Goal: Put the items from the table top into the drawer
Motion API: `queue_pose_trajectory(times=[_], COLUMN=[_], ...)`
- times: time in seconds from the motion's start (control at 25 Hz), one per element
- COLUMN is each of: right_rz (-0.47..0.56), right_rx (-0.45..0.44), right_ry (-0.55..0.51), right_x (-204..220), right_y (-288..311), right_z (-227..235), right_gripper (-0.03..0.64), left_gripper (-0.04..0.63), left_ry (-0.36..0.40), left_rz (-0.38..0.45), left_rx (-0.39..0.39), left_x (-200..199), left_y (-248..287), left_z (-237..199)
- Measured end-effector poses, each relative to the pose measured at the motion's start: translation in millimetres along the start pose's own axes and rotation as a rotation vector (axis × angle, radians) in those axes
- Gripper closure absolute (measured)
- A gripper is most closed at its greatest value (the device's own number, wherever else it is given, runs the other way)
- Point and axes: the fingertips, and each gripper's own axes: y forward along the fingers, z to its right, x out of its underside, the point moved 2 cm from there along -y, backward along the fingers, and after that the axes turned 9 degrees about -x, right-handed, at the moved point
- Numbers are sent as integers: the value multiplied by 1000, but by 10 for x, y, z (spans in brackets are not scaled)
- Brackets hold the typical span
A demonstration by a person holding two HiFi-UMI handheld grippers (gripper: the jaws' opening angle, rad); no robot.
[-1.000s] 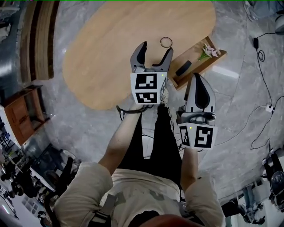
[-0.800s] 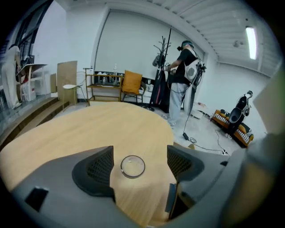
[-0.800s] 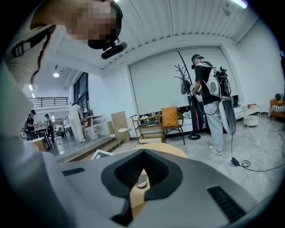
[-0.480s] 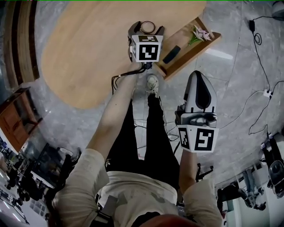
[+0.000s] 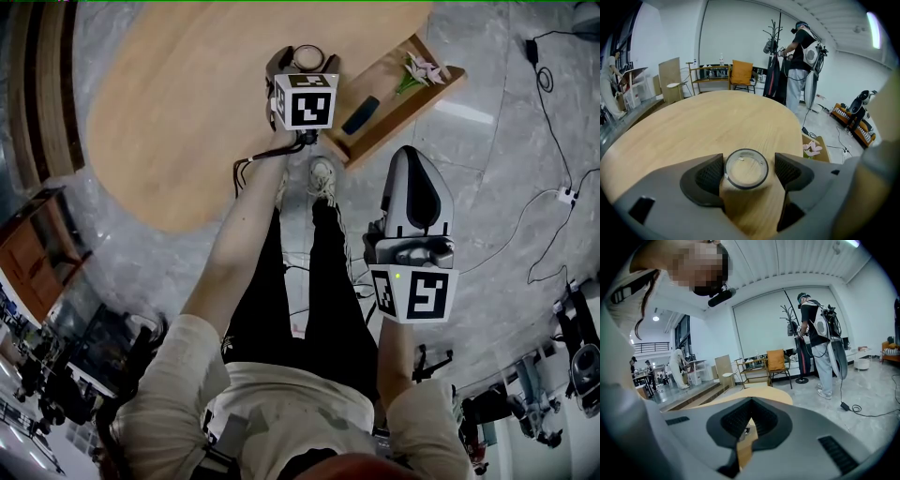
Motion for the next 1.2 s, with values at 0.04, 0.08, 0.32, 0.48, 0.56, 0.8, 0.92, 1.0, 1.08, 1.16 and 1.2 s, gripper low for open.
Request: queue_pose_trajectory(times=[0.04, 0.08, 0.32, 0.48, 0.56, 0.8, 0.92, 1.0, 1.08, 1.16, 1.2], right_rz=[0, -1, -5, 3, 13, 95, 123, 130, 131, 129, 129], right_rx=[0, 0, -1, -5, -11, -60, -97, -123, -145, -162, -168], right_ry=[0, 0, -9, -19, -24, -60, -72, -80, -85, -85, -84], right_x=[-3, -6, 6, -48, -152, -722, -913, -983, -1011, -1008, -1003], right_y=[1, -2, -41, -65, -92, -90, -94, -106, -119, -125, -128], right_z=[-4, -9, -21, -59, -118, -401, -592, -712, -812, -874, -892], right_gripper=[612, 612, 612, 612, 612, 612, 612, 612, 612, 612, 612], left_gripper=[241, 243, 313, 313, 313, 313, 313, 313, 313, 313, 313], left_ry=[2, 0, -44, -31, -31, -107, -145, -163, -142, -125, -120], left_rz=[1, 2, 6, 110, 186, 443, 546, 602, 613, 610, 611], left_rx=[-3, -10, -7, -17, -31, -90, -127, -148, -167, -180, -183], left_x=[-2, -5, -59, -349, -594, -1373, -1495, -1516, -1477, -1434, -1424], left_y=[-3, -9, -67, -352, -666, -2159, -2865, -3208, -3414, -3509, -3531], left_z=[-4, -17, -133, -171, -202, -399, -509, -549, -564, -574, -578])
